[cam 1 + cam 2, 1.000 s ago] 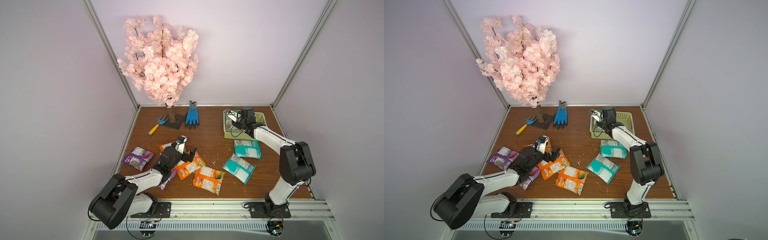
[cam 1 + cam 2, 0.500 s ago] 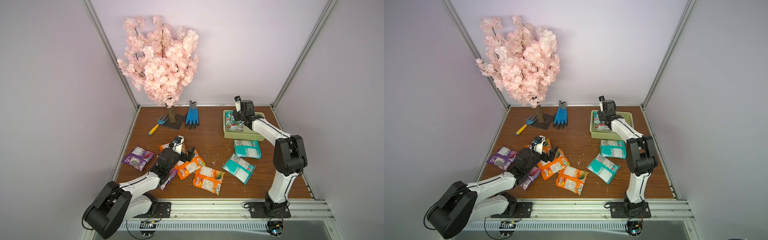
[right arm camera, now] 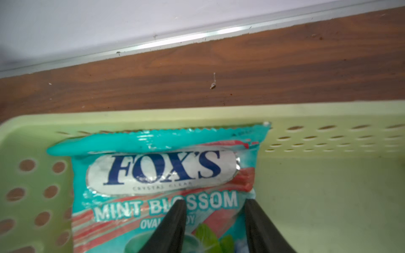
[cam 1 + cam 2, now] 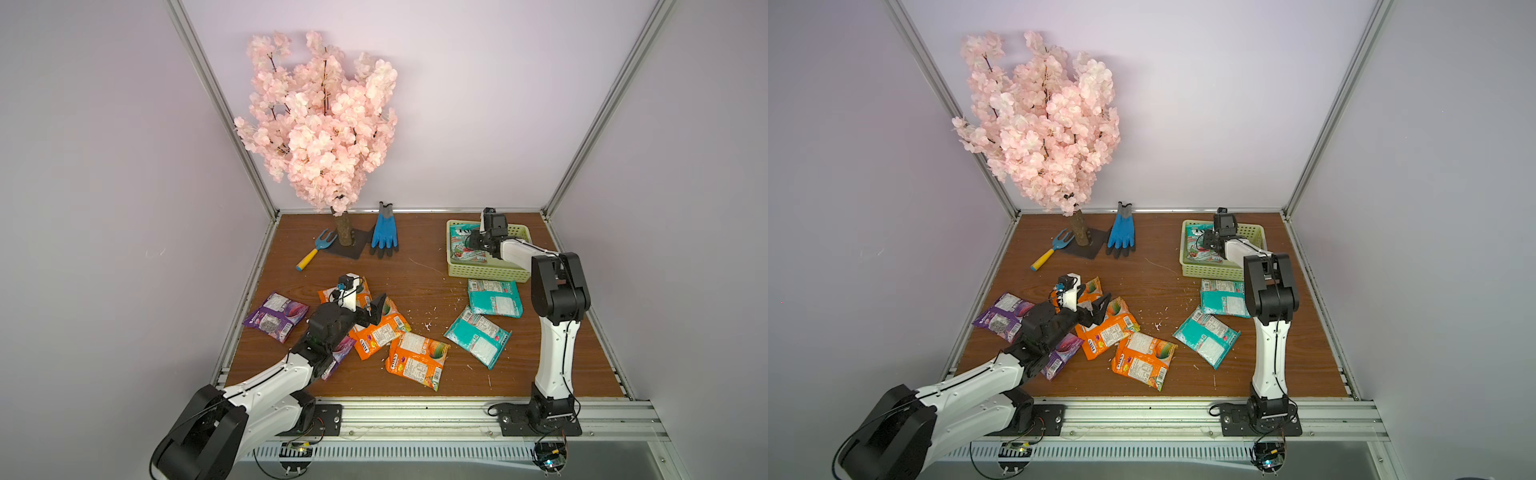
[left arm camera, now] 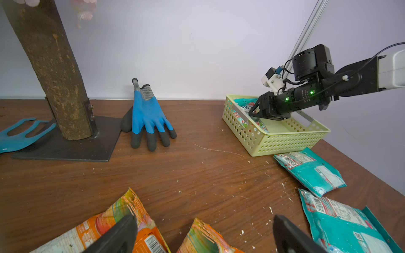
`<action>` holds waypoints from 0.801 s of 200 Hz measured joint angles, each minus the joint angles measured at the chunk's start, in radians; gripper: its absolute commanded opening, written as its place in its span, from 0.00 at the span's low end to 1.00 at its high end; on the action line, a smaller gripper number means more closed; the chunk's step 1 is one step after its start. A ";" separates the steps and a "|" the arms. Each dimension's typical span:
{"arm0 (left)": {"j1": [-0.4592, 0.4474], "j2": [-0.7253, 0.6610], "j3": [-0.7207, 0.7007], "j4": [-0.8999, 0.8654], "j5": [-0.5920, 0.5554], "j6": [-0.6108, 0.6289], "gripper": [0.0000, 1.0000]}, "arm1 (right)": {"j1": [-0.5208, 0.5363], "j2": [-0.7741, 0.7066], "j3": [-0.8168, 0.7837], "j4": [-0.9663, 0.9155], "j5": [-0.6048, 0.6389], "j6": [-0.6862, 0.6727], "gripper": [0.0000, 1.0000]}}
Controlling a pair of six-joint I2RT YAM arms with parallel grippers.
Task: Put the candies in the basket
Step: Adjust the candy in the basket.
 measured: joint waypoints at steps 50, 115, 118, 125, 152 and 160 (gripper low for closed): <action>0.000 0.017 0.002 -0.007 0.010 -0.027 1.00 | -0.002 0.003 0.046 -0.129 -0.057 -0.046 0.46; 0.000 0.091 0.099 -0.095 0.009 -0.085 0.96 | 0.000 -0.050 0.142 -0.312 -0.083 -0.081 0.48; 0.000 0.093 0.106 -0.104 0.010 -0.089 0.96 | 0.000 -0.054 0.154 -0.319 -0.083 -0.082 0.48; 0.000 0.097 0.122 -0.124 0.011 -0.096 0.95 | 0.000 -0.071 0.172 -0.334 -0.083 -0.082 0.49; 0.000 0.112 0.201 -0.240 0.027 -0.126 0.84 | 0.002 -0.211 0.150 -0.362 -0.090 -0.080 0.49; 0.000 0.115 0.222 -0.273 0.037 -0.135 0.78 | 0.002 -0.273 0.110 -0.357 -0.095 -0.076 0.49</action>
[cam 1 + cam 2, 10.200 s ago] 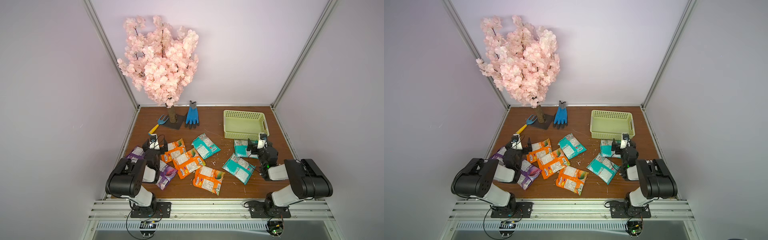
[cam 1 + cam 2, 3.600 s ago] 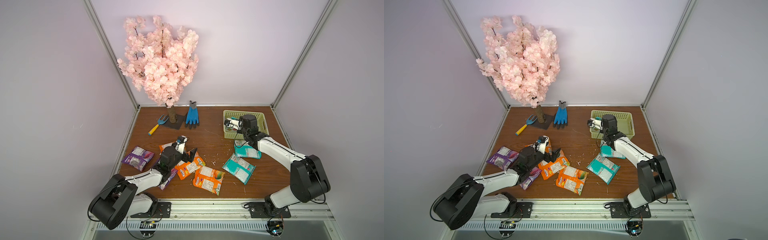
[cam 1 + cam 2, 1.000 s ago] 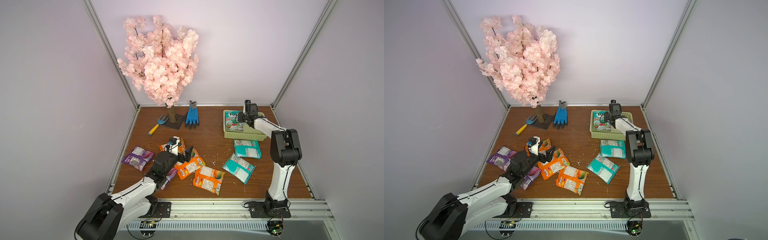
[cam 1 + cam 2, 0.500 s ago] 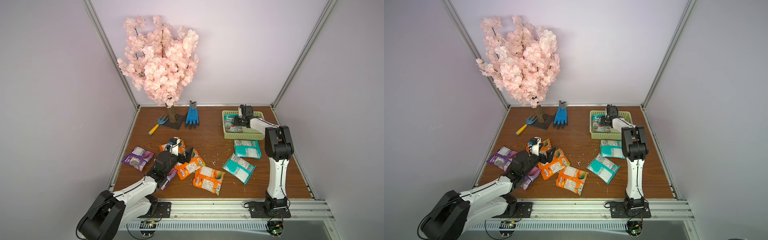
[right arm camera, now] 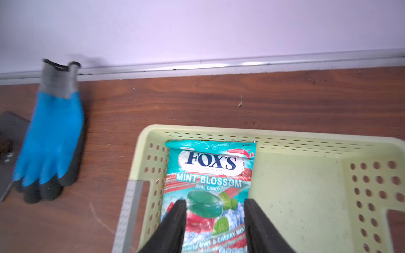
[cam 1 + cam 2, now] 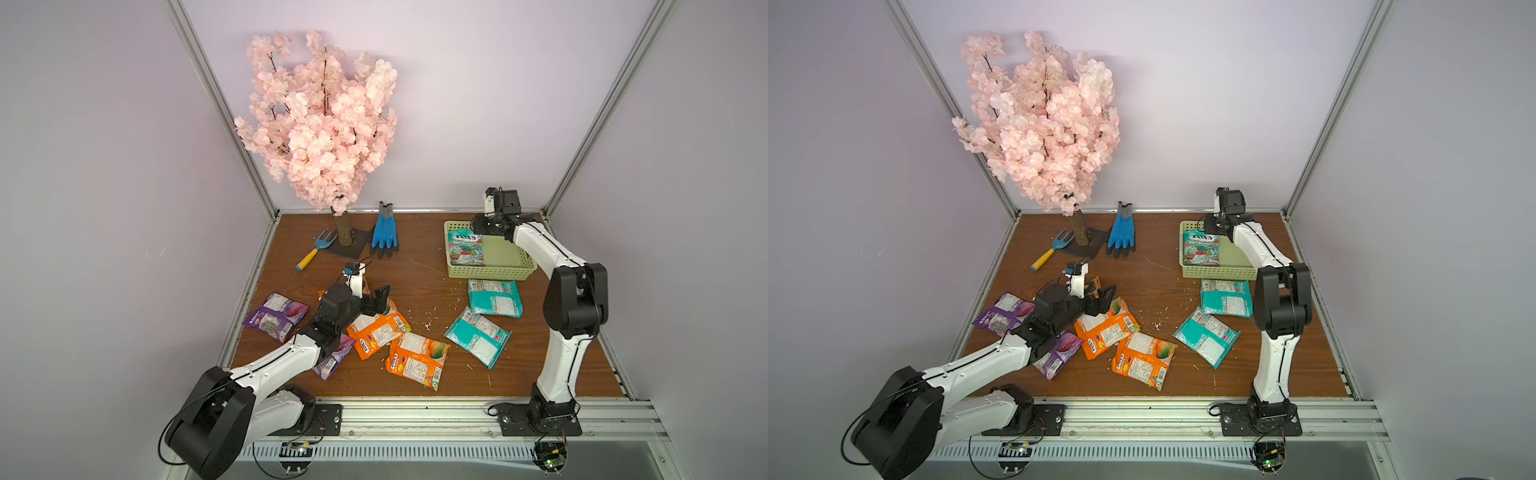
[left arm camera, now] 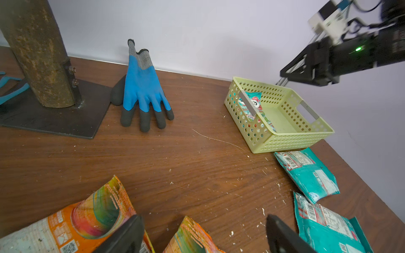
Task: Put the candies in the basket
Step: Adjust the candy in the basket, then pick up the candy at the center of the board.
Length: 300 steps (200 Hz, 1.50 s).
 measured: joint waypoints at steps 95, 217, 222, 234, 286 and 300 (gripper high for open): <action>-0.006 -0.009 0.027 -0.330 0.261 -0.093 0.47 | 0.293 -0.422 -0.630 -0.038 -0.184 0.175 0.43; -0.225 0.054 -0.017 -0.515 0.282 -0.267 0.43 | 0.527 -0.642 -0.784 -0.002 0.016 0.223 0.46; -0.225 0.060 -0.018 -0.511 0.279 -0.270 0.43 | 0.527 -0.651 -0.788 -0.002 0.021 0.222 0.46; -0.225 0.072 -0.021 -0.504 0.279 -0.277 0.42 | 0.527 -0.670 -0.803 0.005 0.038 0.221 0.46; -0.227 0.090 -0.067 -0.412 0.296 -0.332 0.14 | 0.527 -0.756 -0.873 0.013 0.096 0.204 0.48; -0.228 0.093 -0.071 -0.398 0.303 -0.348 0.00 | 0.527 -0.771 -0.874 0.019 0.101 0.196 0.48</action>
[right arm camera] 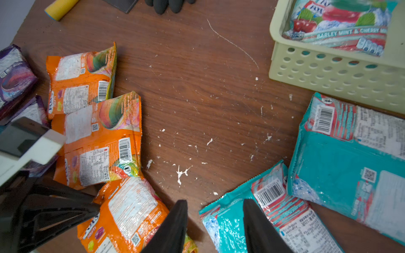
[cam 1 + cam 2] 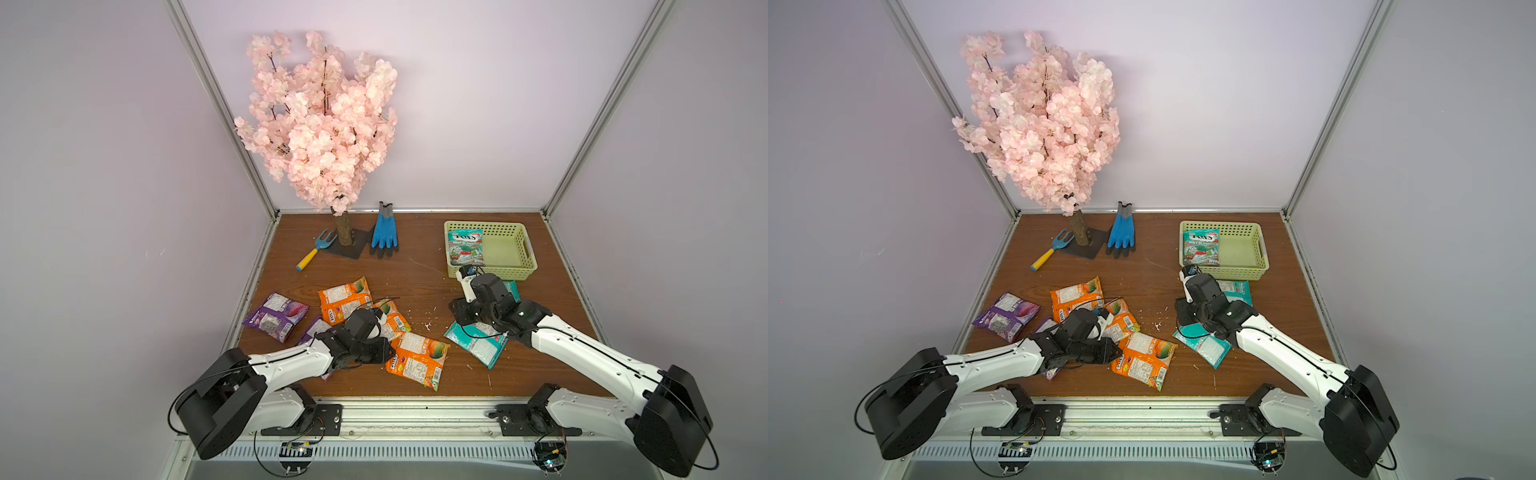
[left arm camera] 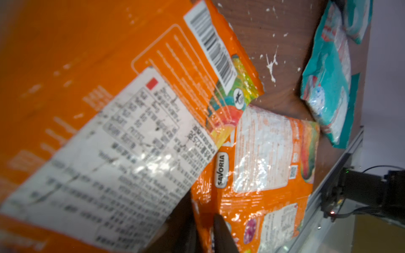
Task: Put the candies in the basket
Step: Pick up the candy at the center of the board.
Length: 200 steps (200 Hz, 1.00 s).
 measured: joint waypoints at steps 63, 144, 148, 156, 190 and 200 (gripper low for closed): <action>0.000 0.023 0.143 0.013 0.025 -0.111 0.00 | 0.074 -0.062 -0.033 0.129 0.021 -0.127 0.49; 0.030 0.057 0.349 0.205 -0.079 -0.497 0.00 | 0.368 -0.181 -0.214 0.515 0.215 -0.410 0.52; 0.031 0.060 0.359 0.205 -0.090 -0.510 0.00 | 0.377 -0.179 -0.220 0.532 0.228 -0.425 0.52; 0.031 0.066 0.378 0.201 -0.111 -0.529 0.00 | 0.395 -0.172 -0.231 0.566 0.251 -0.452 0.53; 0.033 0.075 0.416 0.198 -0.170 -0.599 0.00 | 0.449 -0.098 -0.258 0.720 0.364 -0.566 0.54; 0.033 0.076 0.416 0.193 -0.181 -0.615 0.00 | 0.455 -0.063 -0.258 0.763 0.394 -0.592 0.54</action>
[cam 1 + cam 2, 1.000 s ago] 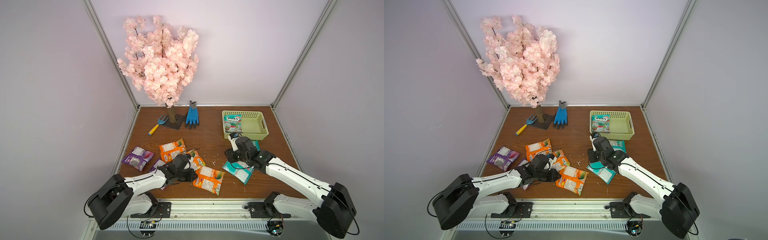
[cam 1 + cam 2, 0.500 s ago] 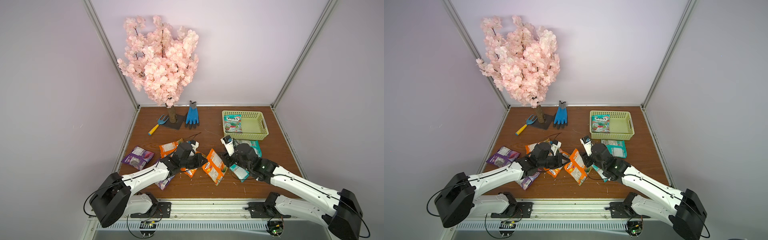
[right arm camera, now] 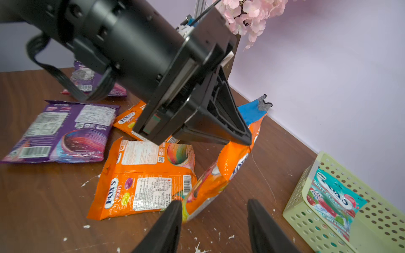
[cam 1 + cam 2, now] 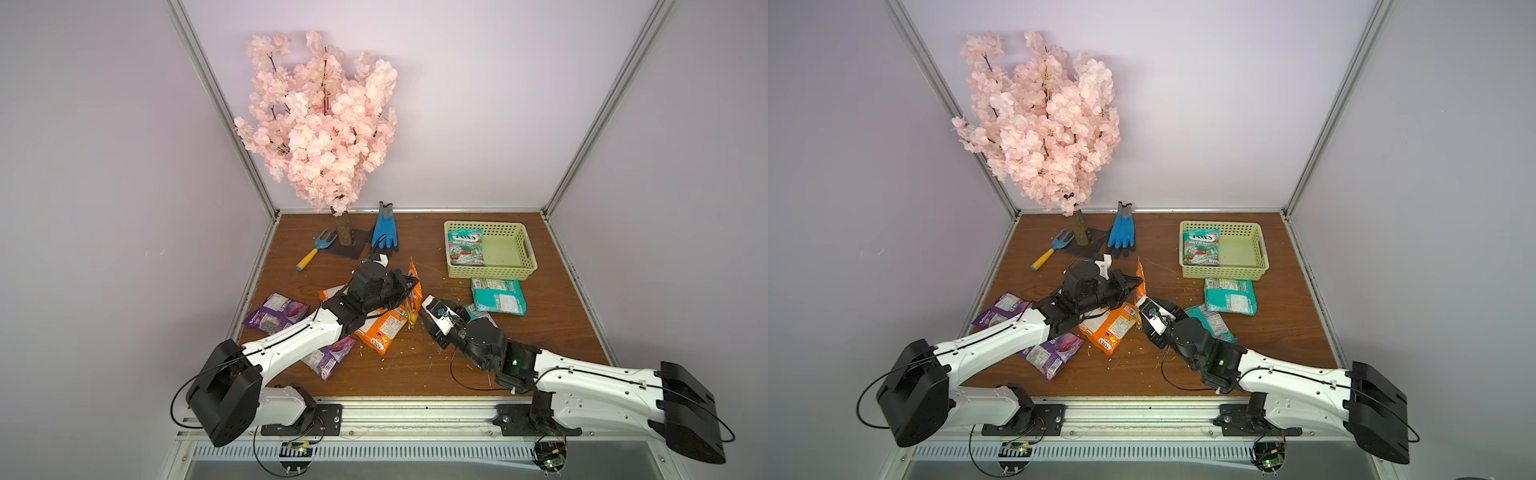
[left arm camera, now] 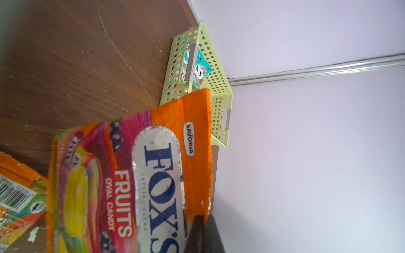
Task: Put the candies in the basket
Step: Pick up the candy at the center of the board.
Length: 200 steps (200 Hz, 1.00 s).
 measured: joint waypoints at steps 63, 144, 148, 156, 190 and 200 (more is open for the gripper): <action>0.000 0.008 0.000 -0.010 -0.023 -0.040 0.00 | 0.002 0.261 0.071 0.152 0.124 -0.078 0.51; 0.000 0.007 0.000 -0.011 -0.031 -0.056 0.00 | 0.004 0.318 0.084 0.283 0.292 -0.134 0.00; 0.000 0.007 0.000 -0.012 -0.030 -0.058 0.00 | 0.004 0.318 0.084 0.290 0.296 -0.136 0.00; 0.000 0.007 0.000 -0.009 -0.033 -0.060 0.00 | 0.003 0.318 0.083 0.295 0.299 -0.136 0.00; 0.011 0.003 -0.004 0.003 -0.033 -0.059 0.27 | -0.004 0.314 0.083 0.295 0.281 -0.124 0.00; 0.019 -0.006 -0.004 0.000 -0.034 -0.053 0.43 | -0.013 0.304 0.083 0.279 0.267 -0.117 0.00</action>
